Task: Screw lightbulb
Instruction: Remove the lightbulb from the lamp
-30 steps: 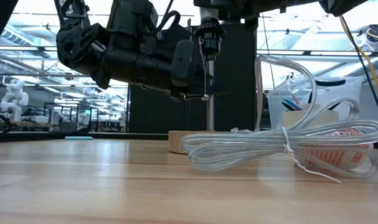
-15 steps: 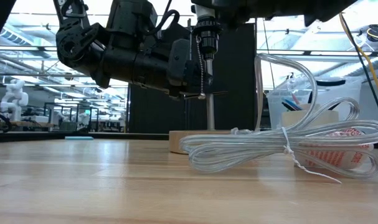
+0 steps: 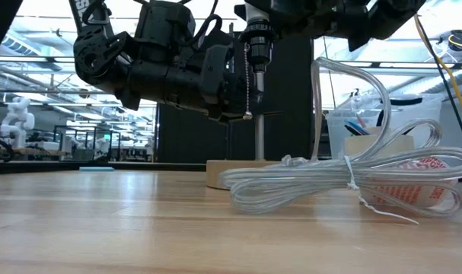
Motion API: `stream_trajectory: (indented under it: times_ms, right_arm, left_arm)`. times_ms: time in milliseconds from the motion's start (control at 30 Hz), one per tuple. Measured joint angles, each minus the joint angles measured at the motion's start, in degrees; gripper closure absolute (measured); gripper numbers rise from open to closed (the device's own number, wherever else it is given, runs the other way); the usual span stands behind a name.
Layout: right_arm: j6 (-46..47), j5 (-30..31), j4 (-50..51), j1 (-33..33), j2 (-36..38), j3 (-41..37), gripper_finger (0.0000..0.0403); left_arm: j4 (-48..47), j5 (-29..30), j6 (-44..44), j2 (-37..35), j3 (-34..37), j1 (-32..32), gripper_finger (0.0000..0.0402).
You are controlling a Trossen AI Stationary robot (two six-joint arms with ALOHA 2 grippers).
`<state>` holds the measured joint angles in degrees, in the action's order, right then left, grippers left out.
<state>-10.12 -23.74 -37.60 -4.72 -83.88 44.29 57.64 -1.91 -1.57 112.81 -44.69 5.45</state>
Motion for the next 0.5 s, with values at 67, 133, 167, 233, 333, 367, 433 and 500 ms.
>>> stream_trajectory:
  times_ms: [67,133,167,233,333,367,433,500]
  right_arm:
    - [0.7,-0.1,-0.1,-0.3,0.0,0.0,0.0226]
    - [1.1,0.1,-0.2,-0.3,0.0,-0.1,0.0217]
    - [1.1,0.2,-0.3,-0.3,-0.1,-0.1,0.0211]
    - [1.3,0.8,-0.6,0.1,-0.1,-0.1,0.0197]
    - [2.0,1.7,-0.6,0.5,0.8,-0.2,0.0172]
    - [2.3,1.8,-0.5,0.5,1.3,-0.2,0.0163]
    - [2.4,2.9,0.2,0.5,2.8,-0.2,0.0148]
    - [2.0,4.6,2.3,0.9,4.6,-0.2,0.0135]
  left_arm:
    - [-0.1,0.0,-0.1,0.0,0.0,0.0,0.0373]
    - [-0.1,-0.2,-0.1,0.0,0.0,0.0,0.0373]
    - [-0.1,-0.2,0.0,0.0,0.0,-0.1,0.0373]
    - [-0.3,-0.5,-0.1,0.0,0.0,-0.2,0.0373]
    - [-0.4,-0.9,0.2,0.0,0.1,-0.1,0.0373]
    - [-0.3,-0.9,0.2,0.0,0.1,-0.1,0.0373]
    - [-0.4,-0.9,0.2,0.0,0.1,-0.1,0.0373]
    - [-0.4,-0.9,0.1,0.0,0.1,-0.1,0.0373]
